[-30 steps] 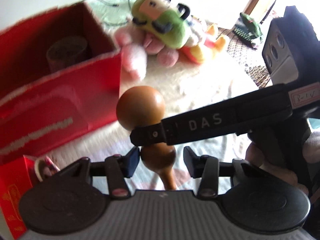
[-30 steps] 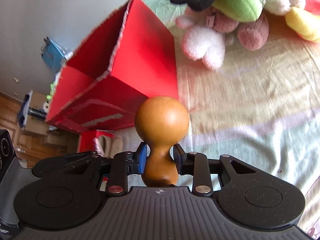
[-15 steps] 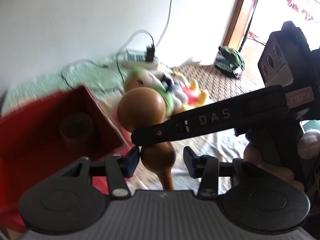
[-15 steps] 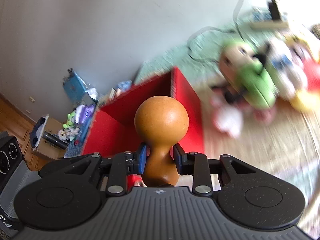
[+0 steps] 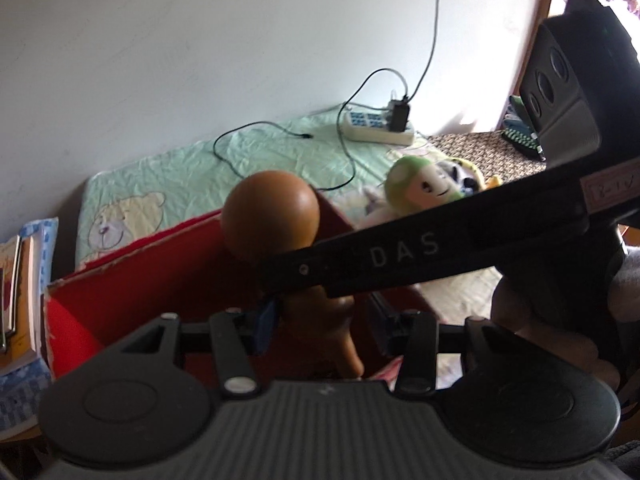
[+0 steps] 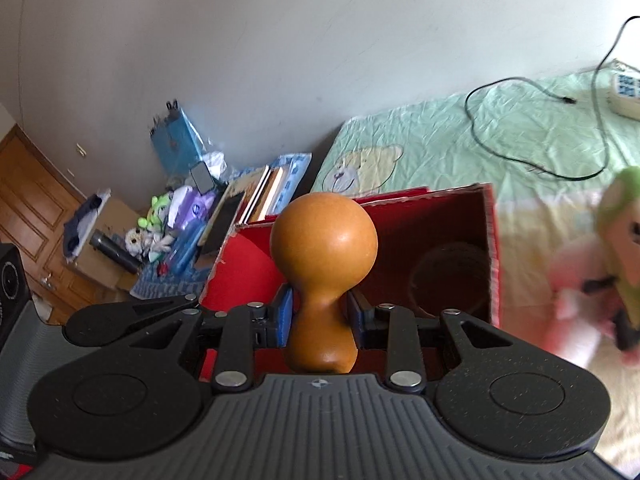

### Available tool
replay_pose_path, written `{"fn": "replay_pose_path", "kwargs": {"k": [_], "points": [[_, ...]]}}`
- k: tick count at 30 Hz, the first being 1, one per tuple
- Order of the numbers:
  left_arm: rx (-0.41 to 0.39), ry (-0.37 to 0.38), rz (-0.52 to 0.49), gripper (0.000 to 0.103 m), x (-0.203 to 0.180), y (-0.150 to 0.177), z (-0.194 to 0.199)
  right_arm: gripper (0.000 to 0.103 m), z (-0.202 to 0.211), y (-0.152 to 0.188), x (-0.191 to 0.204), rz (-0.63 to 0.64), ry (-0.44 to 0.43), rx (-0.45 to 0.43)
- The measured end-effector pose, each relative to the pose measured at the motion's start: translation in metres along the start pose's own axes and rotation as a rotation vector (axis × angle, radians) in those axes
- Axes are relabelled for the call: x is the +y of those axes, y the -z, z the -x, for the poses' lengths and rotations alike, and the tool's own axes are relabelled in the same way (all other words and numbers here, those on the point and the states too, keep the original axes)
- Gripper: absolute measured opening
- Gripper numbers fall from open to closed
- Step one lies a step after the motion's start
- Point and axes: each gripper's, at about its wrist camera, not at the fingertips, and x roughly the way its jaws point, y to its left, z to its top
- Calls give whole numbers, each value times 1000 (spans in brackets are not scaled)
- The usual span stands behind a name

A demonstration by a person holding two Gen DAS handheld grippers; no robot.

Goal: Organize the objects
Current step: 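Carry the wooden gourd into the red box and lower it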

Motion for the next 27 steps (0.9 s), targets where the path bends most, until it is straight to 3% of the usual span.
{"fn": "replay_pose_path", "kwargs": {"k": [14, 16, 21, 24, 27], "points": [[214, 6, 41, 49, 38, 14, -72, 32, -76, 11, -23, -59, 111, 164], [231, 5, 48, 50, 41, 16, -74, 32, -75, 9, -28, -97, 88, 166], [277, 20, 78, 52, 48, 19, -84, 32, -88, 9, -17, -34, 180, 227], [292, 0, 81, 59, 48, 23, -87, 33, -96, 9, -18, -35, 201, 276], [308, -38, 71, 59, 46, 25, -91, 33, -101, 9, -26, -90, 198, 323]]}}
